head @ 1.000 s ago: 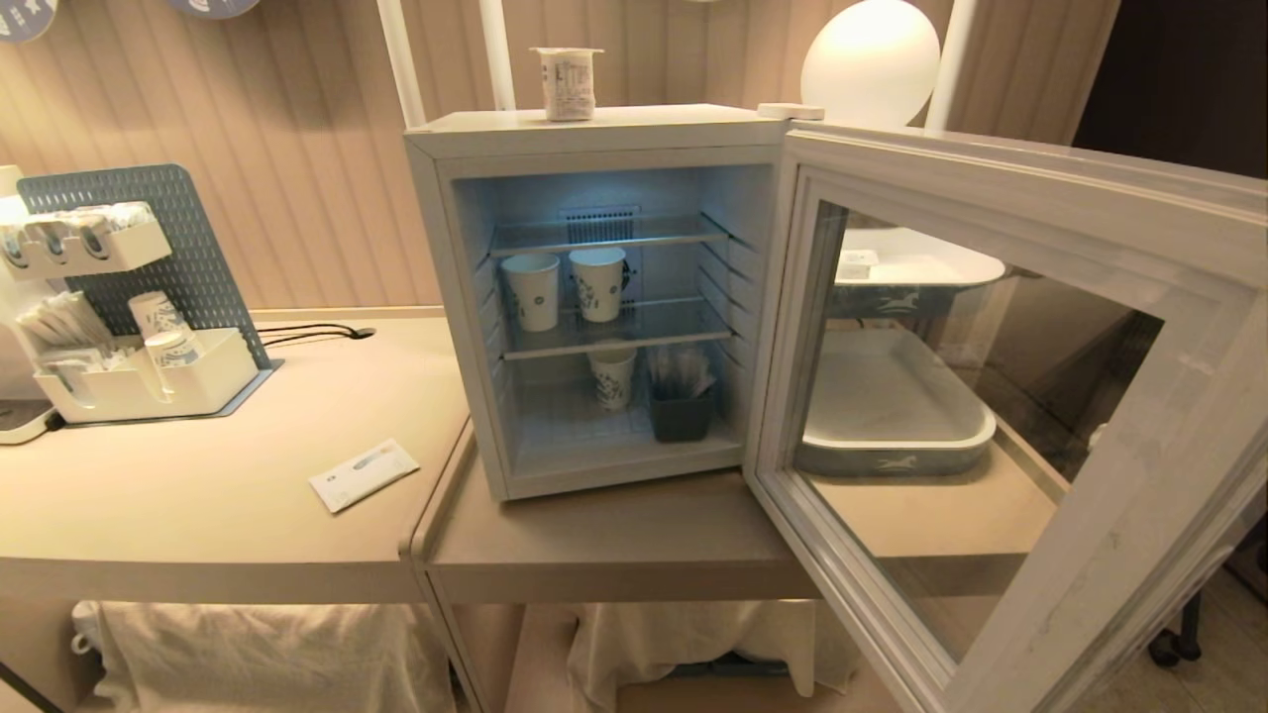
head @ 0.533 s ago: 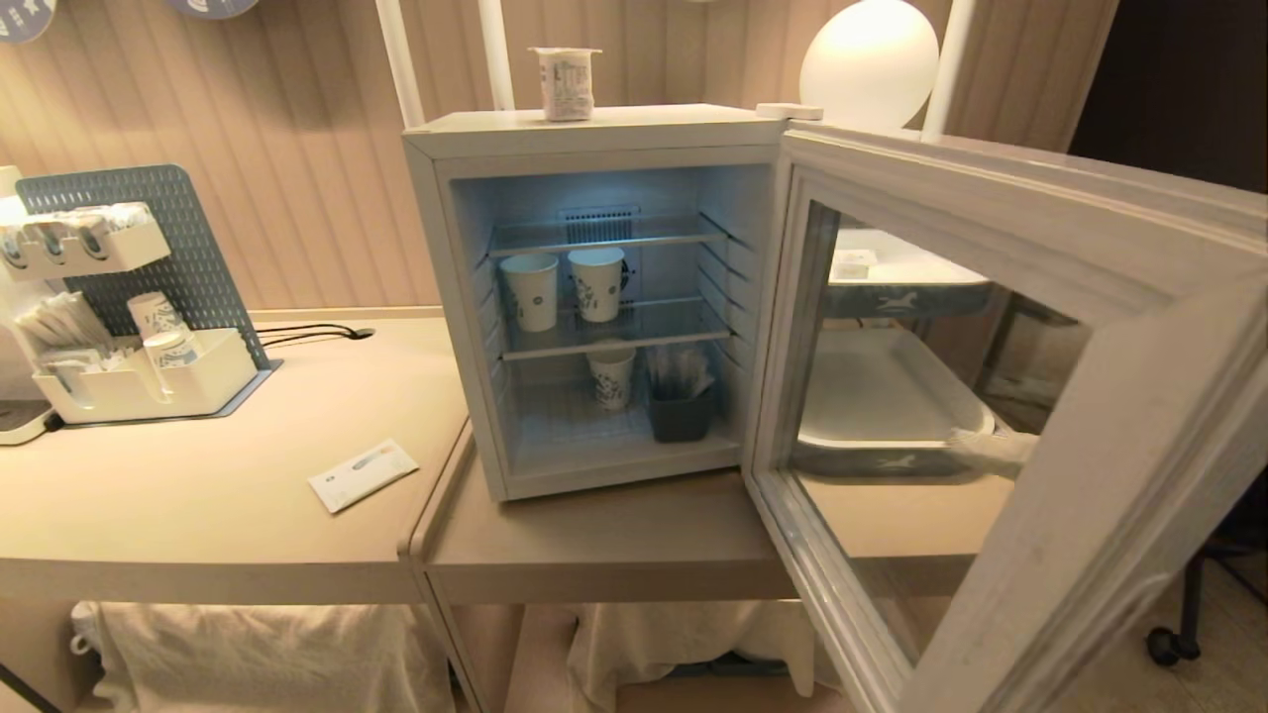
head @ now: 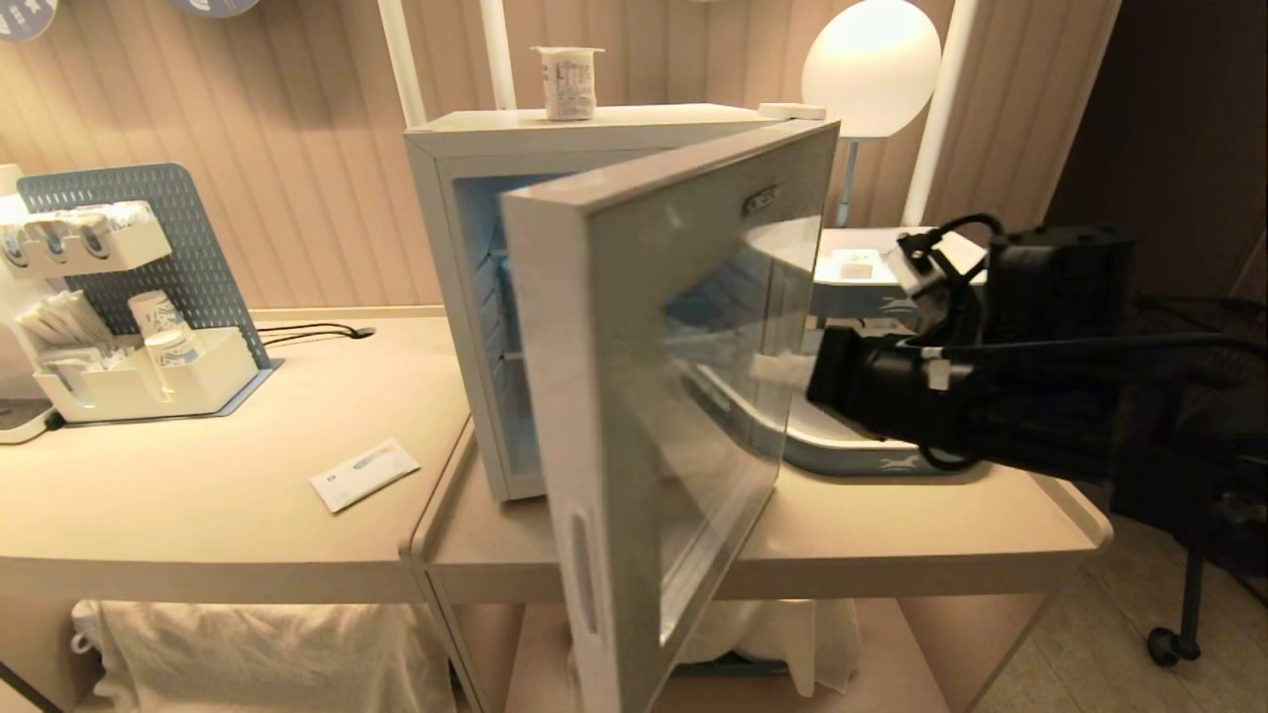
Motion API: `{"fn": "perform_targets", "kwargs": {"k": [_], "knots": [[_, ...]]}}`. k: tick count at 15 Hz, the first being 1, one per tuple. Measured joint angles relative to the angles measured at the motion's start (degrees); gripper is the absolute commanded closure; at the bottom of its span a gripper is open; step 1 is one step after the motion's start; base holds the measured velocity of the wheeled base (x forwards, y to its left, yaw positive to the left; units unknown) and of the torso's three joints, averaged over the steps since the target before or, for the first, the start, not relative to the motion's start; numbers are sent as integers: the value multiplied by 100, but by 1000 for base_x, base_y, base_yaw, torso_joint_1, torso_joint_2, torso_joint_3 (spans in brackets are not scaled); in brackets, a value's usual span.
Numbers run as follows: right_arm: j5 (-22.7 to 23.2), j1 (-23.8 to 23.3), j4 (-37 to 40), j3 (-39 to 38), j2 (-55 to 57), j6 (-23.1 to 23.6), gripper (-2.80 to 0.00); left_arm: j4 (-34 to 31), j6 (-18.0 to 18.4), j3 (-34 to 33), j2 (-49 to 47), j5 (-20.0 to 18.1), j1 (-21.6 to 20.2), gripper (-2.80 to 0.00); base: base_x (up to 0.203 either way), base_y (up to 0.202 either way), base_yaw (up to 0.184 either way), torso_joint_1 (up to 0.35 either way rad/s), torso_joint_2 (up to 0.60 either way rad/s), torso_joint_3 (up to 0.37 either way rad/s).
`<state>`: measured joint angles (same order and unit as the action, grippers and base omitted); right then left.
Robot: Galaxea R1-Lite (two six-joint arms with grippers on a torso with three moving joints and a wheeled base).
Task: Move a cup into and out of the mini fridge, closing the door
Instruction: Close the freezer door
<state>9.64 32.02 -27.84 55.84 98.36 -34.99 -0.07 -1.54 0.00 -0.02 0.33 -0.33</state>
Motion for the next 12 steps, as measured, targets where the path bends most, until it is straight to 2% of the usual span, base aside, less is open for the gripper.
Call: {"fn": "perform_targets", "kwargs": {"k": [4,8,10,12], "knots": [[-1181,509,539,1431,591,1323,0,1,-13,0,0,-2,0,0,0,0,0,0,0,0],[-2753,1036,604,3176,1670,2460,0,3,-18,0,0,-1,0,0,0,0,0,0,0,0],[-3223,1248,611,3896,2265,2943,0,0,-19,0,0,-3,2,0,0,0,0,0,0,0],[-3386,1353,670,4572,2785,3102,0,2,-20,0,0,-1,2,0,0,0,0,0,0,0]]}}
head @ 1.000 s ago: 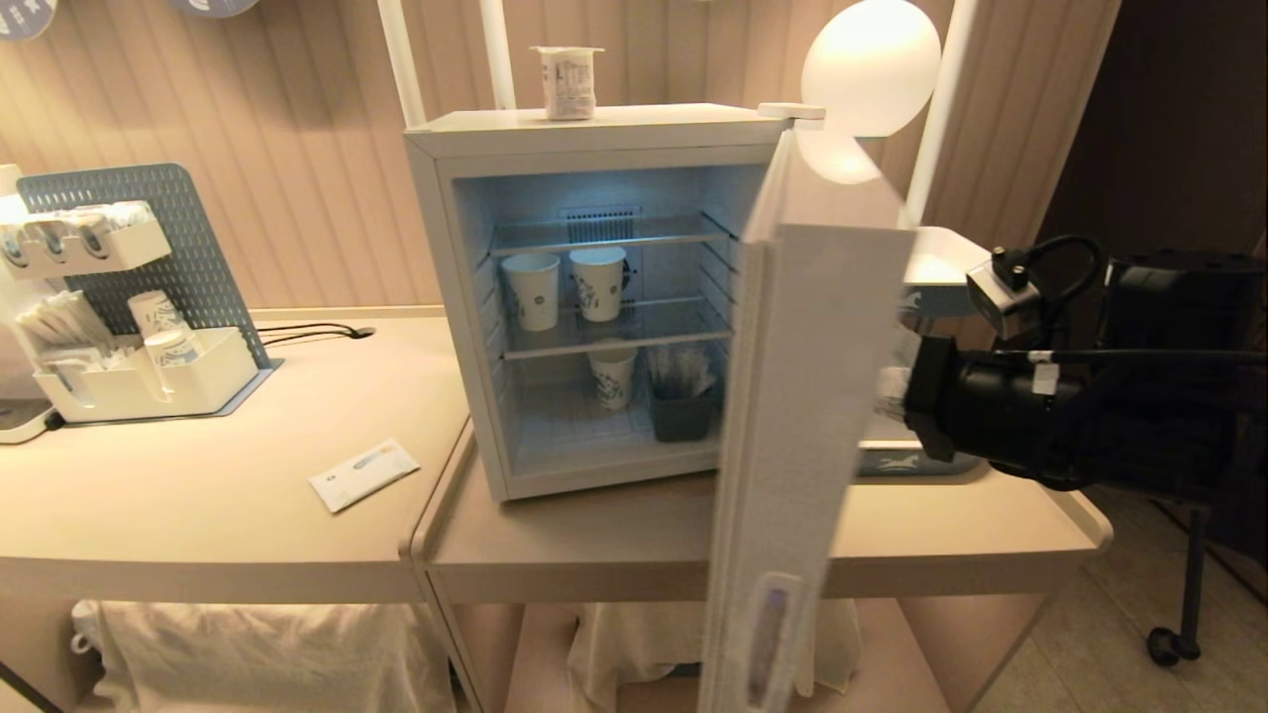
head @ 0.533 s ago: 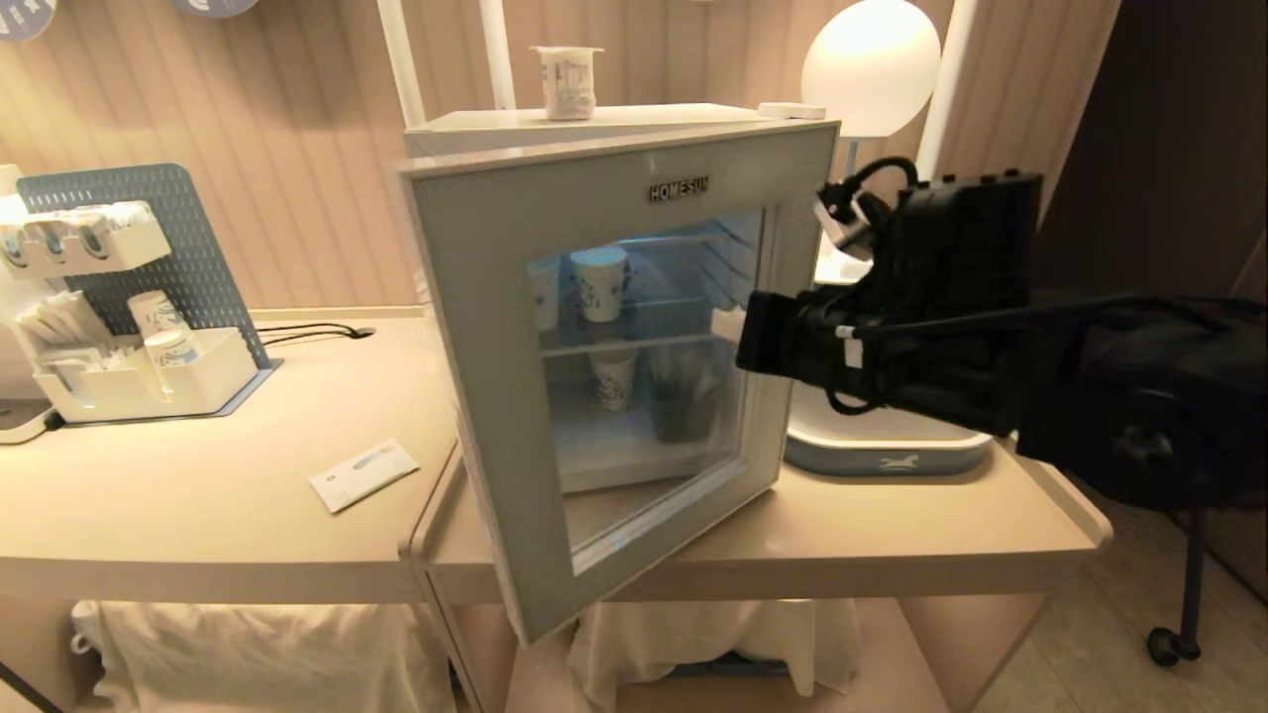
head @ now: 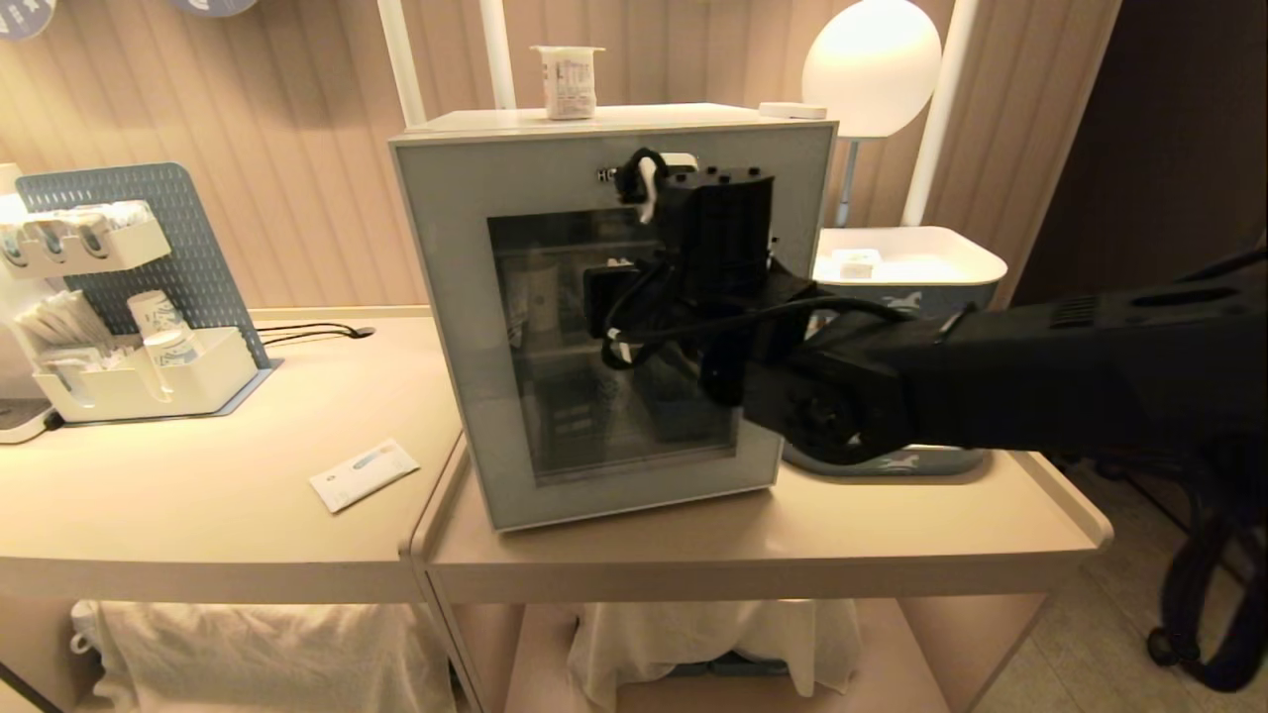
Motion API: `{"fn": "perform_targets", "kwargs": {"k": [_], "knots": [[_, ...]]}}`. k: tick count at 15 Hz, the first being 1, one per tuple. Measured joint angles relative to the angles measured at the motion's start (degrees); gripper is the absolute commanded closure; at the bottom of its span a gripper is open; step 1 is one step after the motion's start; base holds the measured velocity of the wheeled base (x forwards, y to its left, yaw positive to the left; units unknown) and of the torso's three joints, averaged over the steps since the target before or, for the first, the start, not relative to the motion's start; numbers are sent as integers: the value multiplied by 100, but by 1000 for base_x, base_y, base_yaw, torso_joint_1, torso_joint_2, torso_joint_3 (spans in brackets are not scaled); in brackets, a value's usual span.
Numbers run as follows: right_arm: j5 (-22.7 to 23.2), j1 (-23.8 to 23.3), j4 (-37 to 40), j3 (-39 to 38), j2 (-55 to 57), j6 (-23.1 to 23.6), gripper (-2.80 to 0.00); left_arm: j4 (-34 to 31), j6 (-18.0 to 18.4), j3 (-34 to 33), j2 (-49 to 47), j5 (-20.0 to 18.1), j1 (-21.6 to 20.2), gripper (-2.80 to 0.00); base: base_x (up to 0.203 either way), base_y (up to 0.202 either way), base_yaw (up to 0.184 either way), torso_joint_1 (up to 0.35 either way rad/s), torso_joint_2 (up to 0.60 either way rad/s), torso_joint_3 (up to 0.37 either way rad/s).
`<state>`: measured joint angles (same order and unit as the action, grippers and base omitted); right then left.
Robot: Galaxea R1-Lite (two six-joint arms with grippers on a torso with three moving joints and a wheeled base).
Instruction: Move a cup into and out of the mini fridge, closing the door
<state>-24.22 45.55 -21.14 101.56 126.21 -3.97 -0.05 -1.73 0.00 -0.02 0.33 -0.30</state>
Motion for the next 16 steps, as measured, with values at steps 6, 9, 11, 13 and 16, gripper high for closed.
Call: {"fn": "perform_targets", "kwargs": {"k": [6,9,11,13,16], "knots": [[-478,52,-30,230,517,62,0,1,-5,0,0,2,0,0,0,0,0,0,0,0],[-878,-36,-188,-586,-174,210,0,2,-5,0,0,2,0,0,0,0,0,0,0,0],[-1219,-241,-388,-1233,-958,369,0,0,-11,0,0,5,0,0,0,0,0,0,0,0],[-1523,-709,-559,-2004,-1961,475,0,1,-10,0,0,7,0,0,0,0,0,0,0,0],[-1964,-1651,-666,-3331,-3769,603,0,0,-6,0,0,5,-2,0,0,0,0,0,0,0]]}}
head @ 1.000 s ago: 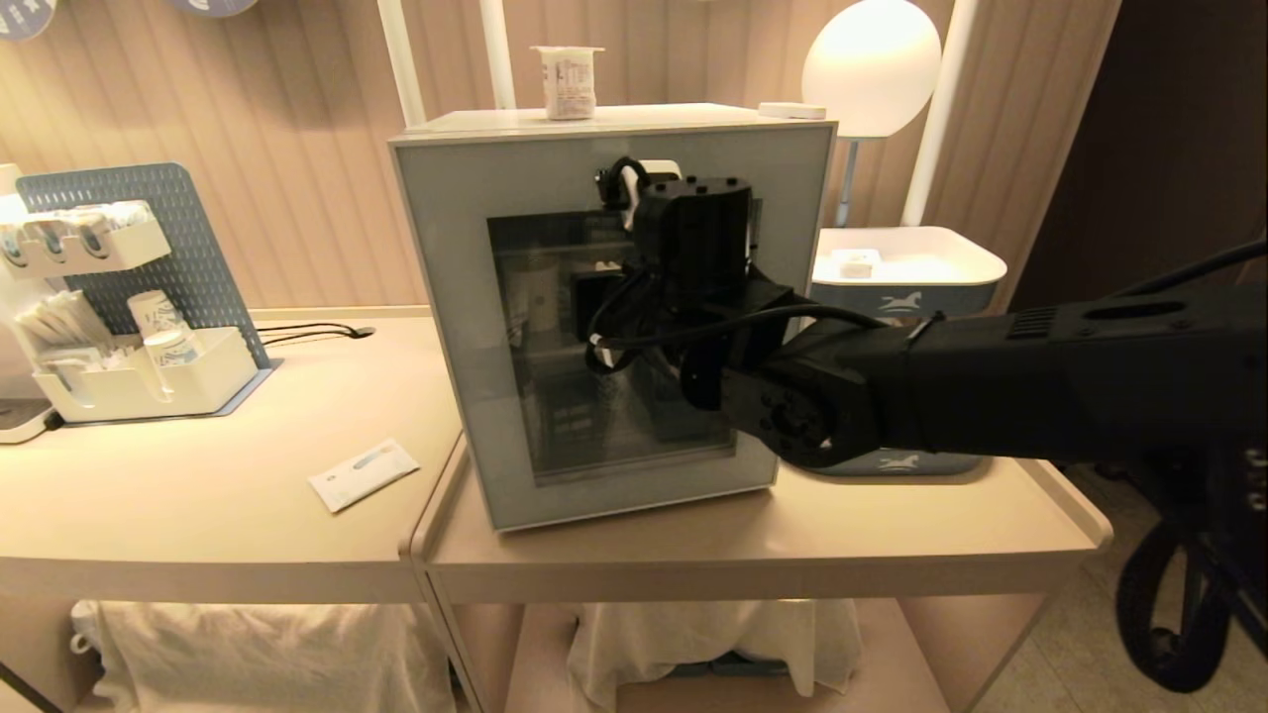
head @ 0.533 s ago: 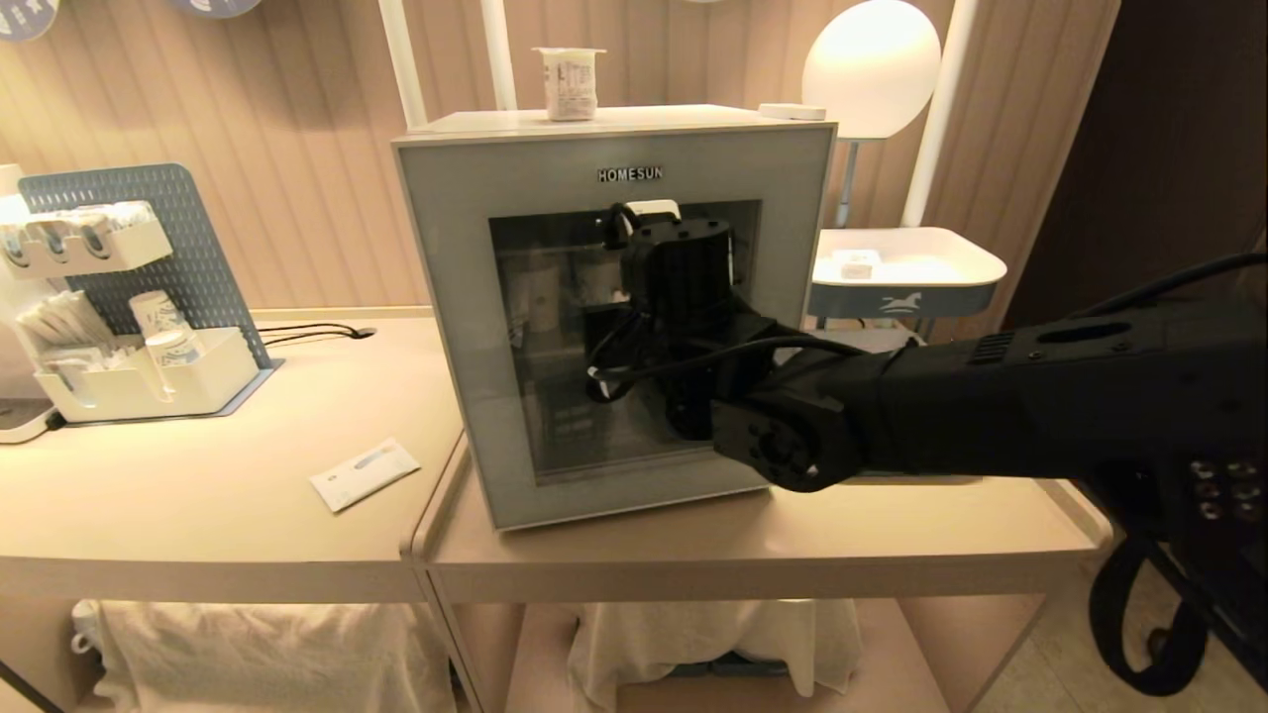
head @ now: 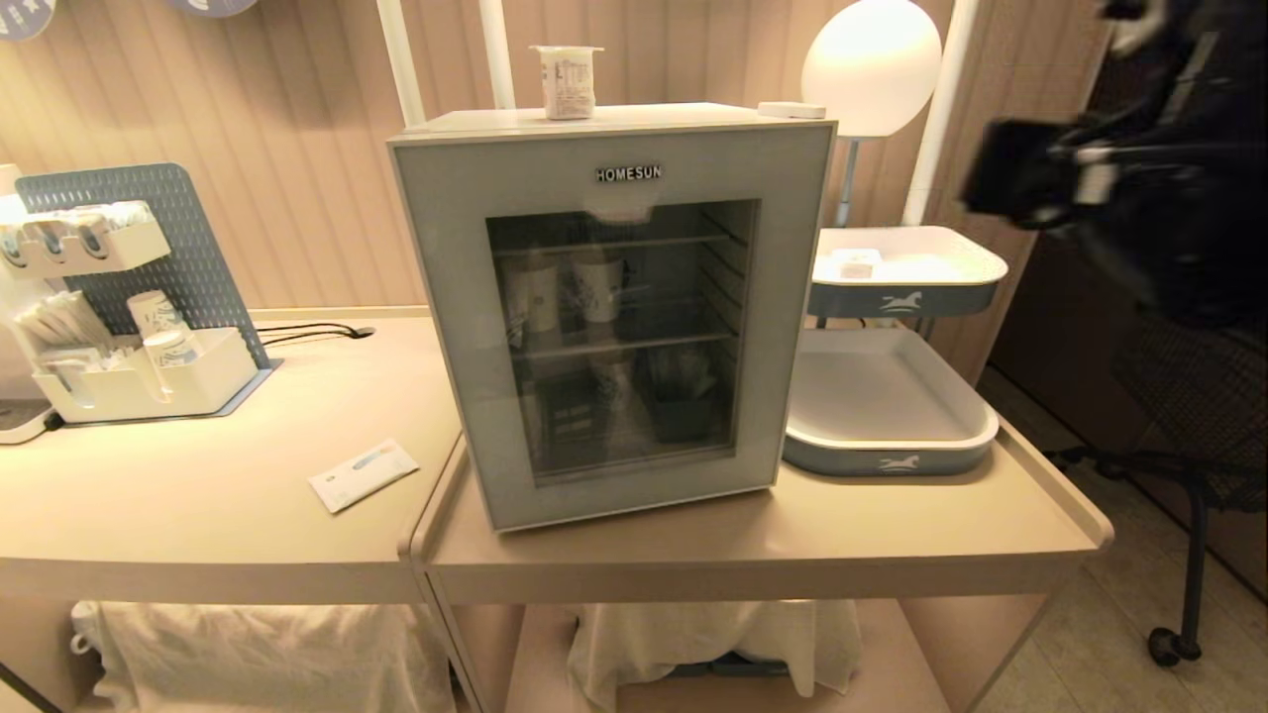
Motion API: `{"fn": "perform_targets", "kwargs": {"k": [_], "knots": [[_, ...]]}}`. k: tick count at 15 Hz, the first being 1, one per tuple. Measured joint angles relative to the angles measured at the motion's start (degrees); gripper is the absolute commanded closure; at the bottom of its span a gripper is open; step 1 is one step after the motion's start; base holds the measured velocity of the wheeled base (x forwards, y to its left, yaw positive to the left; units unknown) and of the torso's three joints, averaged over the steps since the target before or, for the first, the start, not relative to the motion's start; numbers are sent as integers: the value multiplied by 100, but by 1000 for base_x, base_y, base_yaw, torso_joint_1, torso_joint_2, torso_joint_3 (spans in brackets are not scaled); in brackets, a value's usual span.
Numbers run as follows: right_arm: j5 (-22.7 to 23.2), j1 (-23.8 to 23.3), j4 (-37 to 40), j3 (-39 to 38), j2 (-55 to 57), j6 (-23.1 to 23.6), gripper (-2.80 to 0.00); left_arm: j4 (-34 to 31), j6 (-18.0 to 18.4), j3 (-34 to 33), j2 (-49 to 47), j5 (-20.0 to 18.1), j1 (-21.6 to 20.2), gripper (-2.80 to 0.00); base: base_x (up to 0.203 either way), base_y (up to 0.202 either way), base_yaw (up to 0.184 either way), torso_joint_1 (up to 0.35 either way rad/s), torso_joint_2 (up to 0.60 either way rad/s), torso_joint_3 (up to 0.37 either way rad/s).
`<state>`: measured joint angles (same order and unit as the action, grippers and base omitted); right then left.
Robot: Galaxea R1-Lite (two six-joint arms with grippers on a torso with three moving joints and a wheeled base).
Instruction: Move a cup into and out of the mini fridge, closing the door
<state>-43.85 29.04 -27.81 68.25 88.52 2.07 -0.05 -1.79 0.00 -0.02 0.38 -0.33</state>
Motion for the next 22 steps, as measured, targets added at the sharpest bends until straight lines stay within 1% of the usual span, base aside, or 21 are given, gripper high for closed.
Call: {"fn": "perform_targets", "kwargs": {"k": [3,5,7,9,10,11,12,14,15,16,17,18,19,20,21,22], "knots": [[-394,-994,145,-1295,-2110,148,0,2,-10,0,0,3,2,0,0,0,0,0,0,0],[-501,-1703,539,-2056,-3626,229,0,5,-10,0,0,2,0,0,0,0,0,0,0,0],[-456,-2194,1076,-2747,-5069,269,0,2,-11,0,0,2,0,0,0,0,0,0,0,0],[-201,-2503,1715,-3416,-6465,286,0,5,-10,0,0,2,0,0,0,0,0,0,0,0],[49,-2600,1986,-3705,-7065,238,0,5,-10,0,0,6,0,0,0,0,0,0,0,0],[473,-2693,2223,-4068,-7670,58,0,5,-10,0,0,8,0,0,0,0,0,0,0,0],[1015,-2756,2355,-4391,-8066,-154,0,2,-11,0,0,4,0,0,0,0,0,0,0,0],[2292,-2835,2441,-5142,-8509,-440,0,5,-11,0,0,6,0,0,0,0,0,0,0,0],[2862,-2858,2420,-5580,-8632,-454,0,5,-10,0,0,4,0,0,0,0,0,0,0,0],[3299,-2871,2290,-6001,-8713,-403,0,5,-10,0,0,4,0,0,0,0,0,0,0,0],[3596,-2882,2156,-6386,-8769,-371,0,5,-10,0,0,5,0,0,0,0,0,0,0,0],[3836,-2886,2154,-6603,-8808,-399,0,5,-10,0,0,6,0,0,0,0,0,0,0,0],[4144,-2893,2402,-6720,-8834,-427,0,2,-10,0,0,4,0,0,0,0,0,0,0,0],[4323,-2893,2690,-6768,-8847,-442,0,2,-11,0,0,5,0,0,0,0,0,0,0,0],[4385,-2893,2799,-6787,-8852,-470,0,5,-10,0,0,4,0,0,0,0,0,0,0,0],[4380,-2893,2720,-6798,-8854,-497,0,2,-11,0,0,4,0,0,0,0,0,0,0,0]]}}
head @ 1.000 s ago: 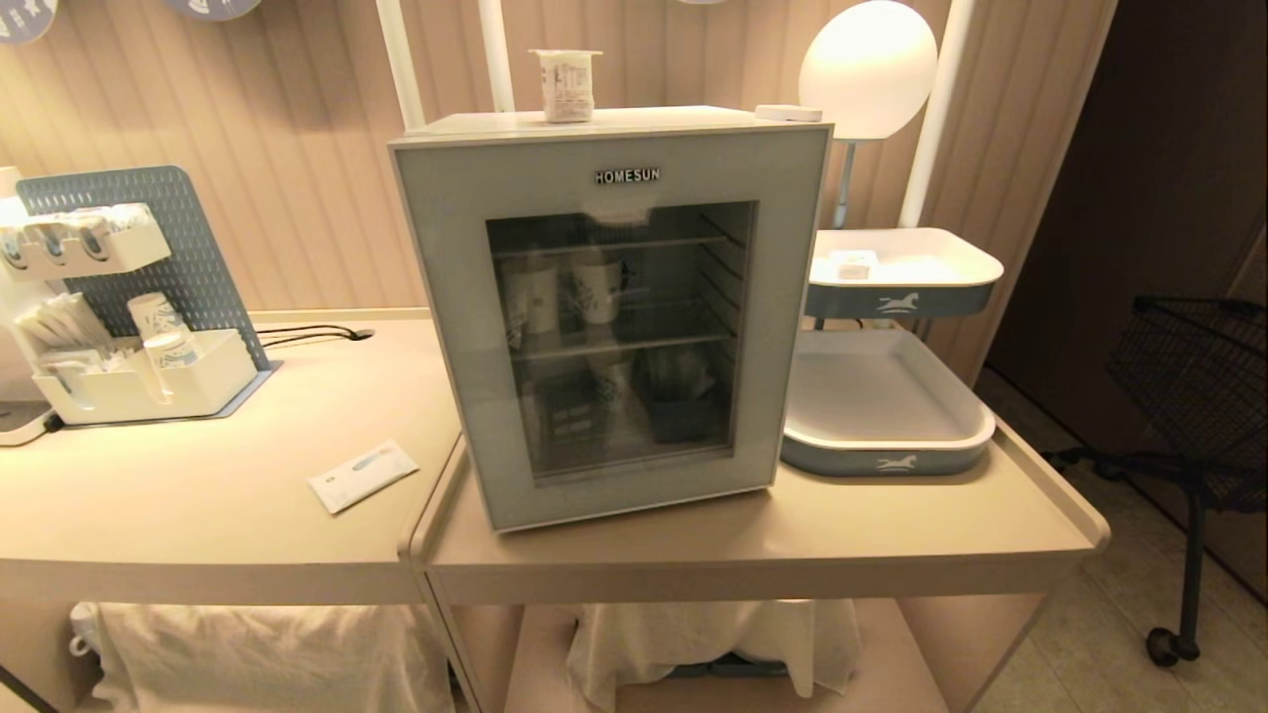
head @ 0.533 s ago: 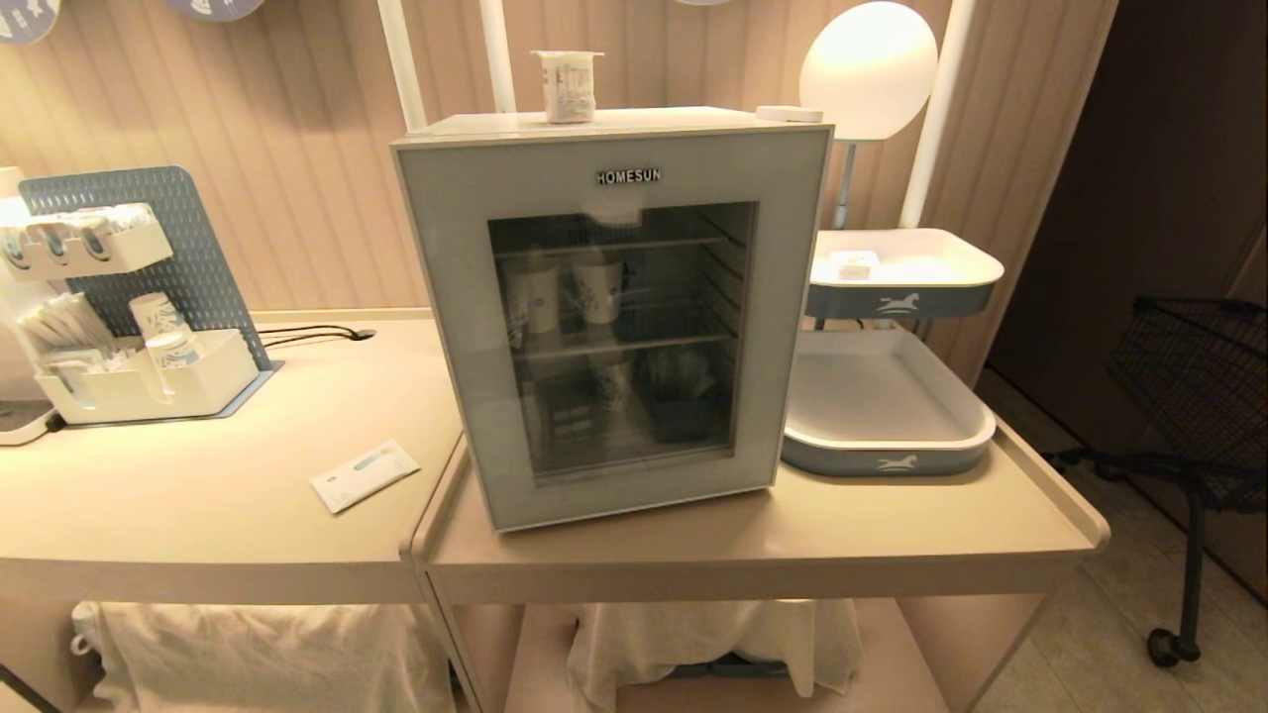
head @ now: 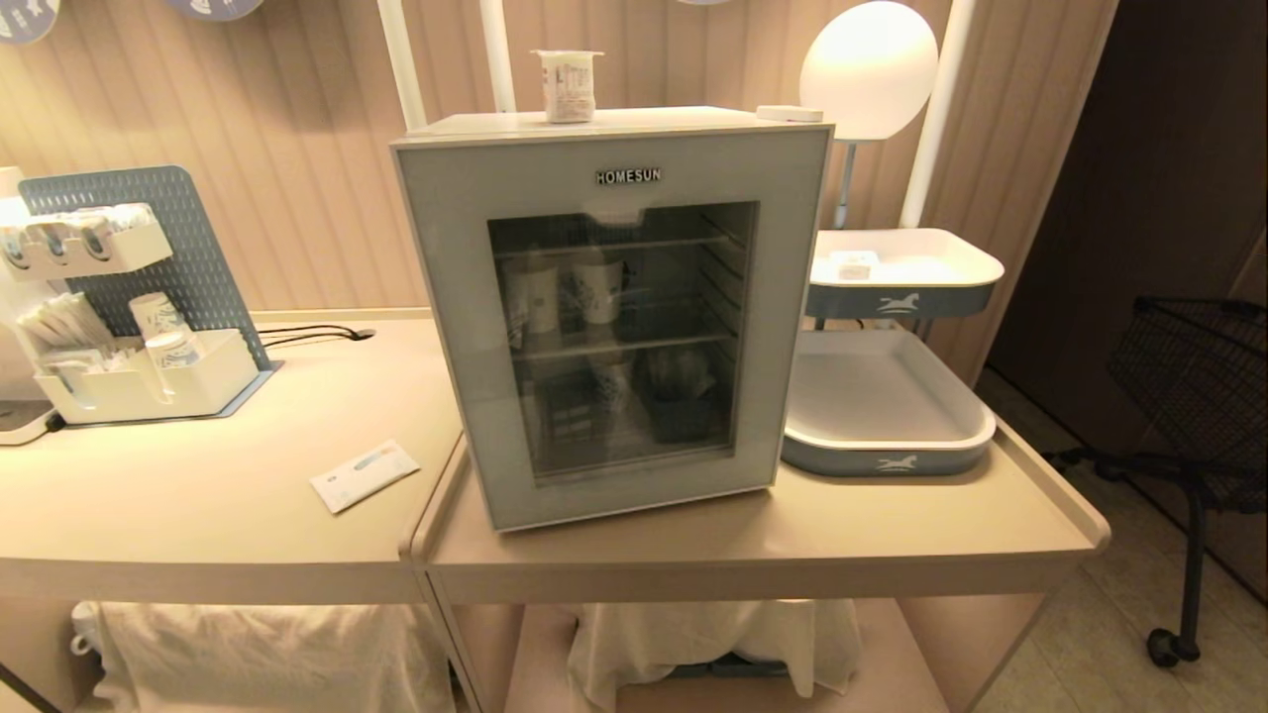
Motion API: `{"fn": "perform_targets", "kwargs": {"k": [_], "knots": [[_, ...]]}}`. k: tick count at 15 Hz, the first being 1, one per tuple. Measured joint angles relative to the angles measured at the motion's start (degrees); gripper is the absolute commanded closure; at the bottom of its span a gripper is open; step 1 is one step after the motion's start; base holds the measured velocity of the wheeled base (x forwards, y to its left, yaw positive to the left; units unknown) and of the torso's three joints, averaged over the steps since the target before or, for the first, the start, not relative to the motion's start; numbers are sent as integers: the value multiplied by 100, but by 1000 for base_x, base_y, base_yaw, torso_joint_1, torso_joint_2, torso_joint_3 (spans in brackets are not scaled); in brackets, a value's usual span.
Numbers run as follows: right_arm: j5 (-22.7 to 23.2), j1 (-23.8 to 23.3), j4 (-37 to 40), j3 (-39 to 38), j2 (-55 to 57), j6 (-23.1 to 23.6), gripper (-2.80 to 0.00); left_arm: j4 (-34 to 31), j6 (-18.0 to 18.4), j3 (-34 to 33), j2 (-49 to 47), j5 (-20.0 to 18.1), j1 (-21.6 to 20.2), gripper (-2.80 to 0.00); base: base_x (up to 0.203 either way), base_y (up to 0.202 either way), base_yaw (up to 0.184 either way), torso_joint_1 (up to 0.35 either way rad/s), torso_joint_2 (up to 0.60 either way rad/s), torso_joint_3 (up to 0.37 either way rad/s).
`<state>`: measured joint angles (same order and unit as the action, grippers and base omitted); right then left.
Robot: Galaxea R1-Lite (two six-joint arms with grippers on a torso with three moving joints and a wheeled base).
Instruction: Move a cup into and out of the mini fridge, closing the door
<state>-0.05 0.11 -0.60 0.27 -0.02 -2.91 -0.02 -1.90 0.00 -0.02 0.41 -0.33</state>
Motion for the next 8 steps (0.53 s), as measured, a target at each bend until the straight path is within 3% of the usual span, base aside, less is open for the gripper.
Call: {"fn": "perform_targets", "kwargs": {"k": [8], "knots": [[-63,-4,118,13,-8,-224,0,0,0,0,0,0,0,0,0,0,0,0,0,0]]}}
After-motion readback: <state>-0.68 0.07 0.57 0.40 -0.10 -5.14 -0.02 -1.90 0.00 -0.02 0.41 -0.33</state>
